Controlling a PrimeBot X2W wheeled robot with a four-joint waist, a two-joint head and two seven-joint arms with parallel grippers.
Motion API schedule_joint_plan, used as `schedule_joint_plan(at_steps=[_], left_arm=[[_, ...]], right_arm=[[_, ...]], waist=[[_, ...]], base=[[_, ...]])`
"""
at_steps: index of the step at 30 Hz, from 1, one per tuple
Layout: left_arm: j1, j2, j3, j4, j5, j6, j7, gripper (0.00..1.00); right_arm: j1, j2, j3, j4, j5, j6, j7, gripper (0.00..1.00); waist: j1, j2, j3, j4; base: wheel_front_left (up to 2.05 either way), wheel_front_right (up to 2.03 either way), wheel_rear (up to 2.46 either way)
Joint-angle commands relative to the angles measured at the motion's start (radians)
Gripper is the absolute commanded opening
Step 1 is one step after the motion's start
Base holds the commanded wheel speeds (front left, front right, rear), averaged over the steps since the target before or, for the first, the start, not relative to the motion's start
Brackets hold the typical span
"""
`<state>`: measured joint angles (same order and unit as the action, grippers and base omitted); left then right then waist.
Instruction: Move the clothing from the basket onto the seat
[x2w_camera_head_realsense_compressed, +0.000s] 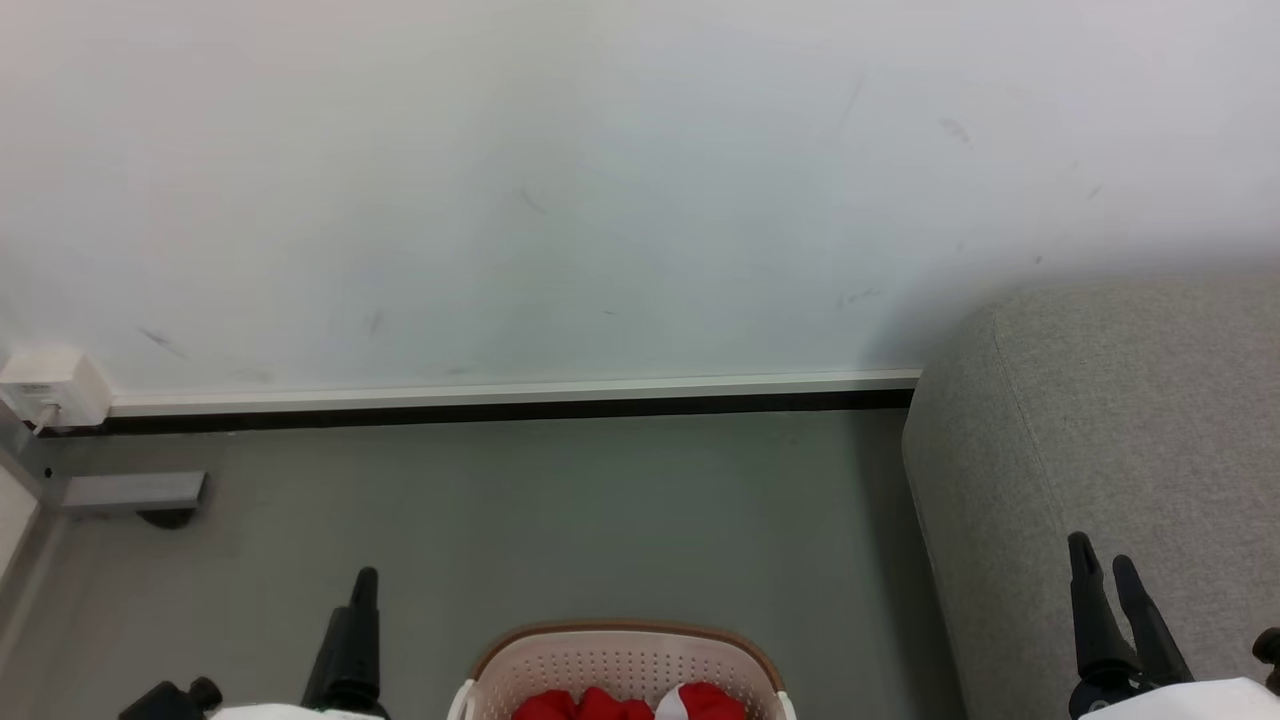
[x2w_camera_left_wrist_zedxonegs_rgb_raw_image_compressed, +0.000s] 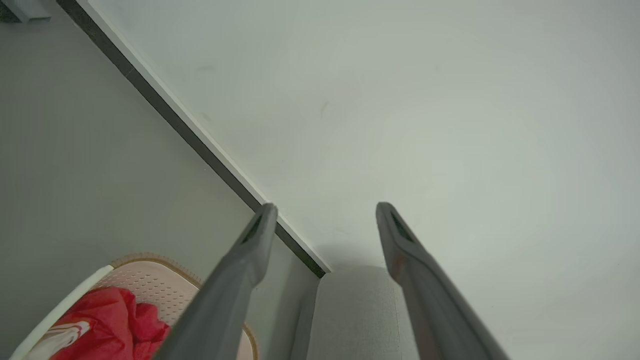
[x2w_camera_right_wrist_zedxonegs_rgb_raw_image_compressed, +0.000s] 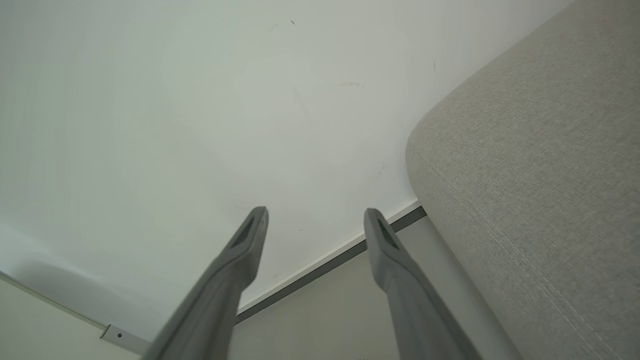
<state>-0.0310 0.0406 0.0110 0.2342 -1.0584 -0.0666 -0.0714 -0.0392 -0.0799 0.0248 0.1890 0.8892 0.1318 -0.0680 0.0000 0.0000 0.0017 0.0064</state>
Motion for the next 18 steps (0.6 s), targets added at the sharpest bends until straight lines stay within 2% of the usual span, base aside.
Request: schedule_joint_plan(at_steps=[1,18], left_arm=[[0.002,0.008,-0.006,-0.020,0.067,0.004,-0.010,1.00],[0.028,0.010,-0.044,-0.089,0.467,0.014,-0.062,1.00]], right_arm=[[-0.007,-0.016,0.006,-0.019,-0.056,-0.001,-0.014,1.00],[0.003,-0.027,0.038,0.016,-0.301,-0.001,-0.065,1.00]], waist=[[0.0000,0.0000,0.000,0.001],[0.0000,0.0000,-0.003,0.001]], base=[[0.00,0.00,0.00],[0.00,0.00,0.00]])
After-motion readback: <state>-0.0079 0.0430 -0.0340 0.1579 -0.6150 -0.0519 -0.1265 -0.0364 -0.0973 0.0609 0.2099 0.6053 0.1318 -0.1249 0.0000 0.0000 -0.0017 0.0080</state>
